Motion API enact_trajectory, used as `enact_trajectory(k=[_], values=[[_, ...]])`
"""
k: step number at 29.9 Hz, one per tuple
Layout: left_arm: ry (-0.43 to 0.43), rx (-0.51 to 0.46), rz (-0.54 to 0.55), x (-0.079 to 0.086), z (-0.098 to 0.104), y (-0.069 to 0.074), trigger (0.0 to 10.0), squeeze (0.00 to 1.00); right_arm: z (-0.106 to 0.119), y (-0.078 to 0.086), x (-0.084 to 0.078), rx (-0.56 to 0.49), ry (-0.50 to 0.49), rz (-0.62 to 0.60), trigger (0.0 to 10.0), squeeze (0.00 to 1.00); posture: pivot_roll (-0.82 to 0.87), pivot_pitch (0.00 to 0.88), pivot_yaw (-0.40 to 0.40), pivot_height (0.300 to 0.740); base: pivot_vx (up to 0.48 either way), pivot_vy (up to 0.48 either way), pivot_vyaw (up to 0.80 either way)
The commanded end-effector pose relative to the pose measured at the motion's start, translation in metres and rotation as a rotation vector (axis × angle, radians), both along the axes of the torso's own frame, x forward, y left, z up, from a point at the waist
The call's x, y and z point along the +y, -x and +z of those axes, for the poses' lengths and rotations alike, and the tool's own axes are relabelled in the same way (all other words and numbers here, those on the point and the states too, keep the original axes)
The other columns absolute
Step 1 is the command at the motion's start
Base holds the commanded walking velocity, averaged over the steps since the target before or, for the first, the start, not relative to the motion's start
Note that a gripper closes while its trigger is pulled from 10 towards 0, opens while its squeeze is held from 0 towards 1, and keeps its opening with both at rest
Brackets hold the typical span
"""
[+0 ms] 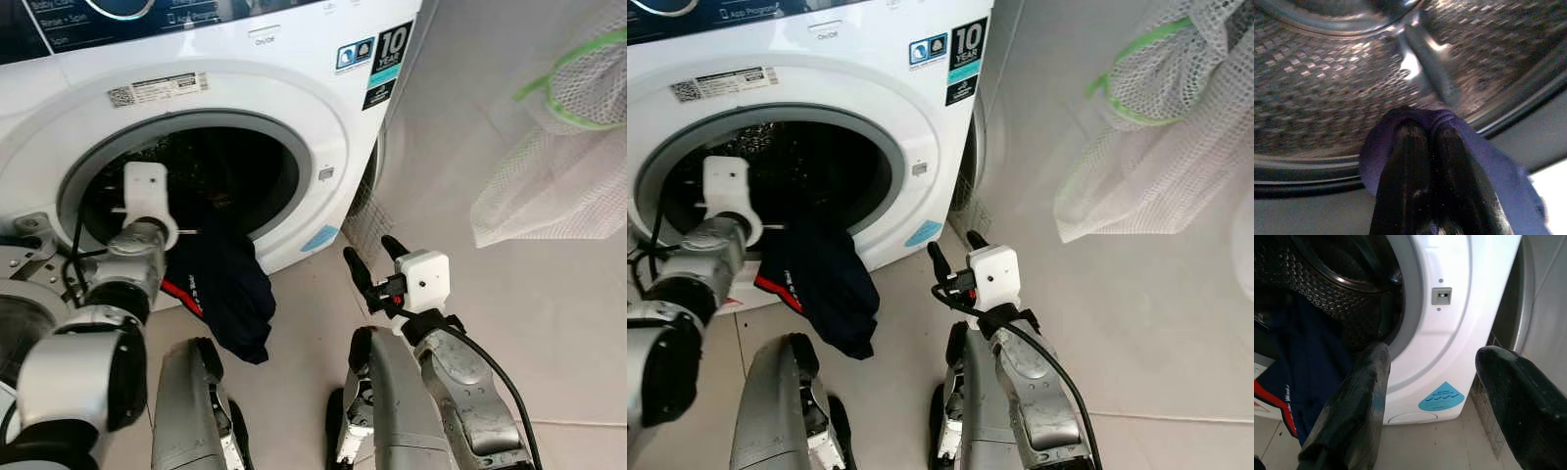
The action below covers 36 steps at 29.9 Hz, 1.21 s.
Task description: Clothes washing
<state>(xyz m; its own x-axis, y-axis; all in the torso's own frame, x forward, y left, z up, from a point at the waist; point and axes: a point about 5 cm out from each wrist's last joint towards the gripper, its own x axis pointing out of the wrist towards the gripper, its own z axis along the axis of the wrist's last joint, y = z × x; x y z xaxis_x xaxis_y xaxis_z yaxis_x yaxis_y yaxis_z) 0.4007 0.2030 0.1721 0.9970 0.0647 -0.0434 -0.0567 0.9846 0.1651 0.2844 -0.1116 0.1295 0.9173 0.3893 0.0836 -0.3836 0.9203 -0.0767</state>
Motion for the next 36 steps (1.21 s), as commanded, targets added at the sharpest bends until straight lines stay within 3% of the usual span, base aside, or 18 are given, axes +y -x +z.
enact_trajectory(k=[1, 6, 8, 10, 16, 24, 36], values=[[-0.039, -0.037, -0.029, -0.01, -0.008, 0.005, 10.0, 0.0, 0.001, 0.003, -0.003, -0.001, -0.004, -0.011, 10.0, 0.0, 0.05, 0.323, -0.086, 0.511, 0.0, 0.0, 0.0], [-0.086, -0.157, -0.046, -0.029, -0.008, 0.011, 10.0, 0.0, 0.002, 0.001, -0.003, -0.008, -0.006, -0.018, 10.0, 0.0, 0.05, 0.316, -0.082, 0.511, 0.0, 0.0, 0.0], [-0.074, -0.298, 0.014, -0.038, 0.0, 0.022, 10.0, 0.0, 0.004, -0.001, -0.003, -0.016, -0.013, -0.027, 10.0, 0.0, 0.06, 0.301, -0.073, 0.511, 0.0, 0.0, 0.0], [-0.075, -0.376, 0.049, -0.041, 0.005, 0.032, 10.0, 0.0, 0.005, -0.002, -0.001, -0.021, -0.02, -0.033, 10.0, 0.0, 0.06, 0.301, -0.073, 0.511, 0.0, 0.0, 0.0], [-0.096, -0.498, 0.056, -0.055, 0.015, 0.054, 10.0, 0.0, 0.007, -0.005, 0.001, -0.027, -0.046, -0.039, 10.0, 0.0, 0.07, 0.282, -0.062, 0.511, 0.0, 0.0, 0.0], [-0.096, -0.485, 0.056, -0.065, 0.01, 0.066, 10.0, 0.0, 0.009, -0.008, 0.002, -0.036, -0.058, -0.053, 10.0, 0.0, 0.08, 0.292, -0.06, 0.511, 0.0, 0.0, 0.0], [-0.098, -0.504, 0.11, -0.06, 0.016, 0.079, 10.0, 0.0, 0.011, -0.008, 0.001, -0.045, -0.068, -0.062, 10.0, 0.0, 0.09, 0.311, -0.06, 0.511, 0.0, 0.0, 0.0]])
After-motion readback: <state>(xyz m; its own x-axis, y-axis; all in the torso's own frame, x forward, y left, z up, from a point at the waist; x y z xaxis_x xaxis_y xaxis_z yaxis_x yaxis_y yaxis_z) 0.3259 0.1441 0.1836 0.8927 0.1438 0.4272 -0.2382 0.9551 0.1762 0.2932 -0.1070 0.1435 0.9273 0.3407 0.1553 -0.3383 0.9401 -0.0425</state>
